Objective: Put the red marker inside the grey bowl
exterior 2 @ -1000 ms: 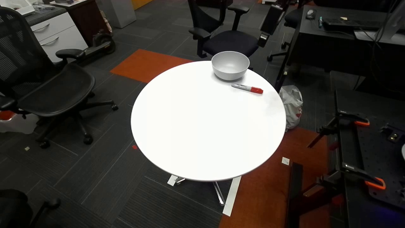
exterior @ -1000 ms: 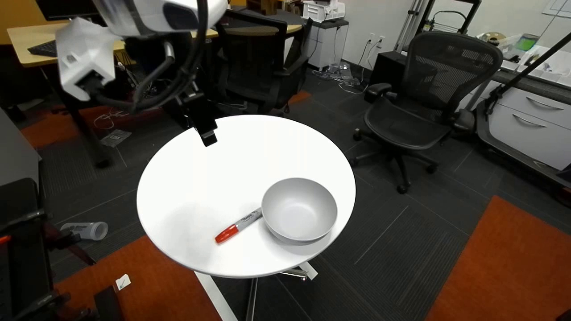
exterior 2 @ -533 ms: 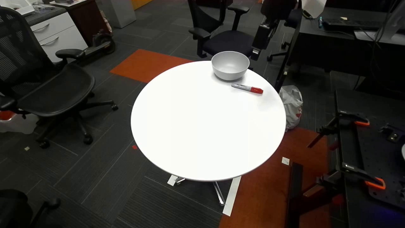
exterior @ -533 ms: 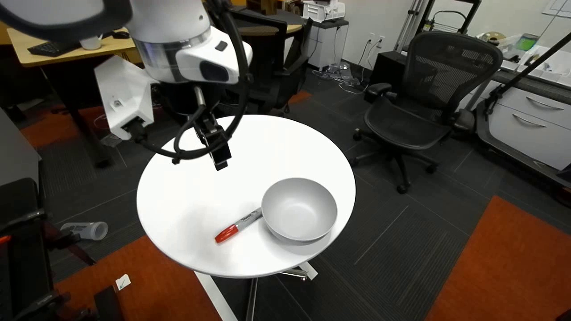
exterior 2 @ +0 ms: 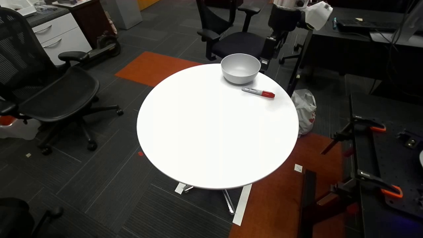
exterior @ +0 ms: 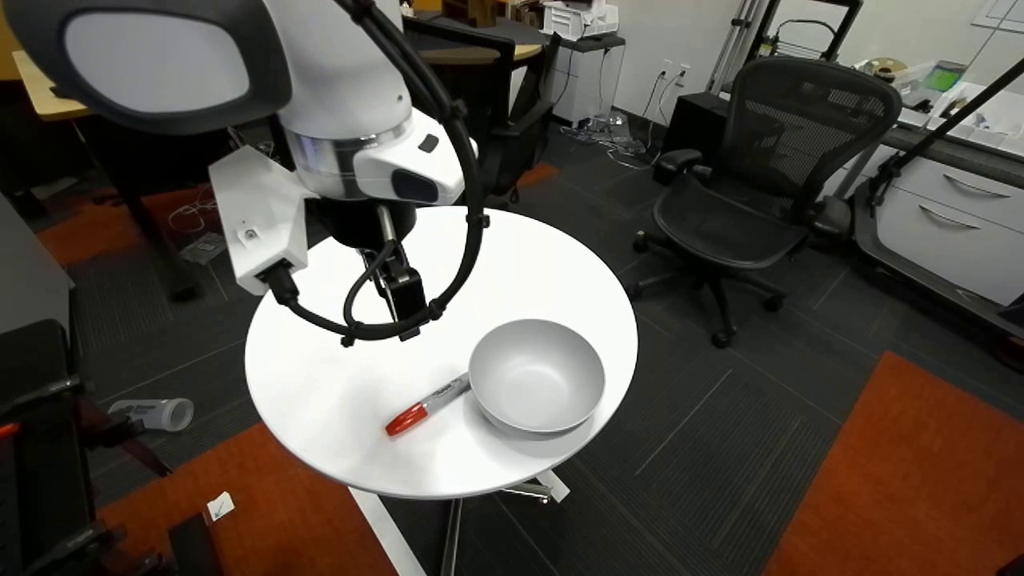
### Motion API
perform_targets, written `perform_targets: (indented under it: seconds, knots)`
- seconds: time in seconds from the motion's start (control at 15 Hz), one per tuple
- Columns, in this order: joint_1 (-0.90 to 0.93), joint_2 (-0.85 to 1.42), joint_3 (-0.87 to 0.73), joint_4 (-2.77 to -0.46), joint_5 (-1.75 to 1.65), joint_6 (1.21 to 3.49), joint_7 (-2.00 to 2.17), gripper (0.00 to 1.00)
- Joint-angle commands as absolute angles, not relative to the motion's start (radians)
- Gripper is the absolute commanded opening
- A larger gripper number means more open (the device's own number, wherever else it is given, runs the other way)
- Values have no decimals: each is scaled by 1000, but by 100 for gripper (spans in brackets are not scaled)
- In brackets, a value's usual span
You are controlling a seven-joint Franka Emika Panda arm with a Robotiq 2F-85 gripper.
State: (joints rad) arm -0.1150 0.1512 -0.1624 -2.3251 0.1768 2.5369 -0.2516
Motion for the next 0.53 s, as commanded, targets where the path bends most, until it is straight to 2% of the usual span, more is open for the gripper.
perform_targets:
  seconds: [0.0,0.47]
  knots:
    - [-136,149,-140,-2325,169,2535,-245,100]
    - [-141,159,-139,-2316,173,2537,-254,100]
